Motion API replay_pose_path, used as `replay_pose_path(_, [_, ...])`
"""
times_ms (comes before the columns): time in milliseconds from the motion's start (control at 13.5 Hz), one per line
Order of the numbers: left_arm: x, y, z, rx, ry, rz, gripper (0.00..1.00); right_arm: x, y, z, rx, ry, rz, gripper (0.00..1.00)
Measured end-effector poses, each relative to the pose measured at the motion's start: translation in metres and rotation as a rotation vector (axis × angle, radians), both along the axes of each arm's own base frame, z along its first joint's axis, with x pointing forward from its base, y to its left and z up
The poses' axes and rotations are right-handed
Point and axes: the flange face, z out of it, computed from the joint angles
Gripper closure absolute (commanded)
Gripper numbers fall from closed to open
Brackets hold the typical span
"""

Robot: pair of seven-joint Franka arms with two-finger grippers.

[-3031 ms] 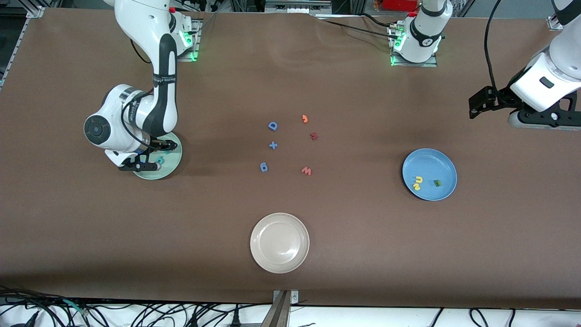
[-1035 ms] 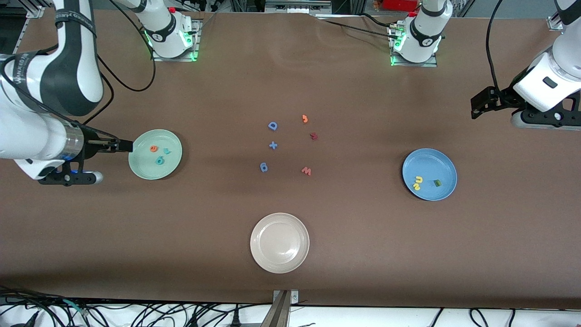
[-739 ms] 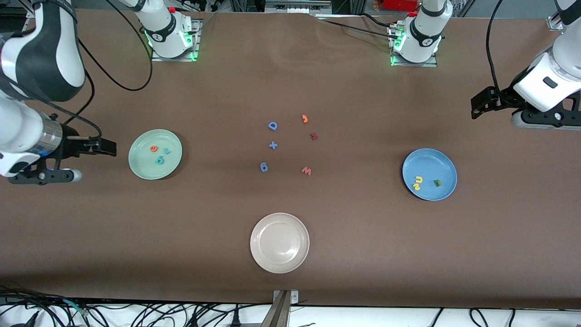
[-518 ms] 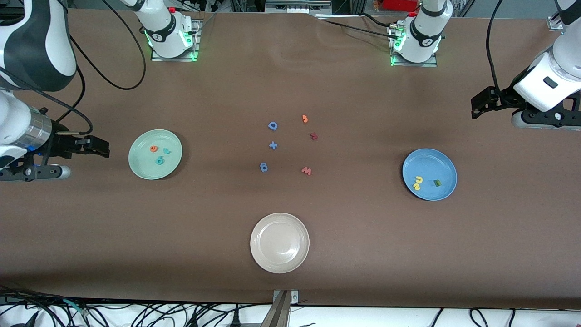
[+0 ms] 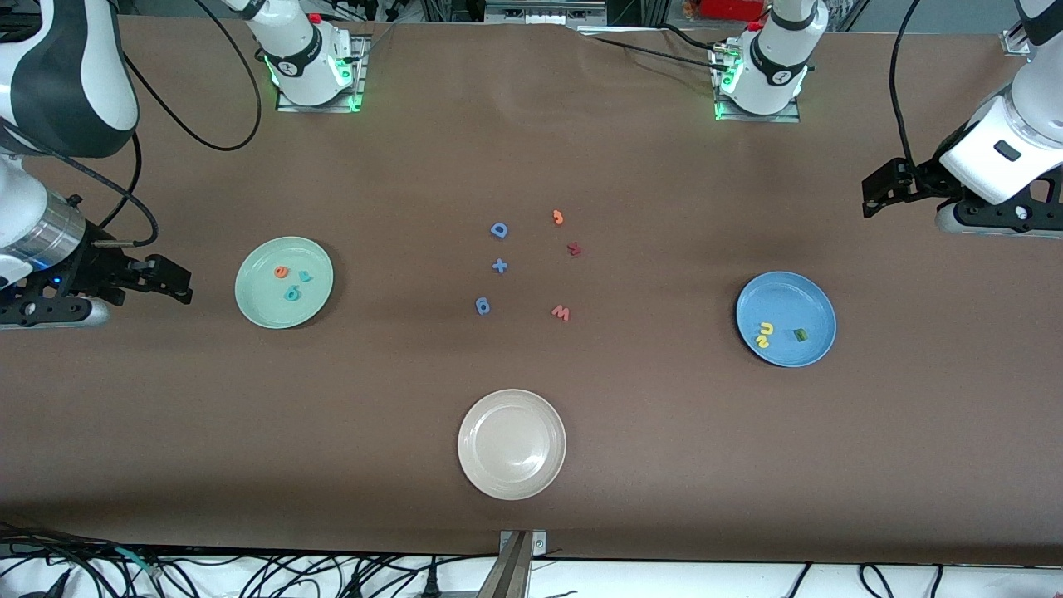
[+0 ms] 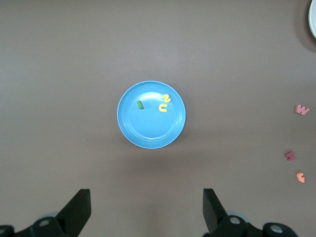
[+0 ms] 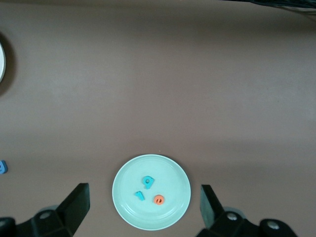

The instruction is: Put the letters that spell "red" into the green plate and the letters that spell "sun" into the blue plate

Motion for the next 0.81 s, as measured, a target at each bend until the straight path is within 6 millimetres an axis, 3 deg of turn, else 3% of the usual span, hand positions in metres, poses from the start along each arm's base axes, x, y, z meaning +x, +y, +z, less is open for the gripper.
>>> replay_pose_path(813, [0.0,0.0,0.0,0.0,0.0,0.0,0.0,0.0,0.014,0.001,0.016,-0.007,-0.083,0.0])
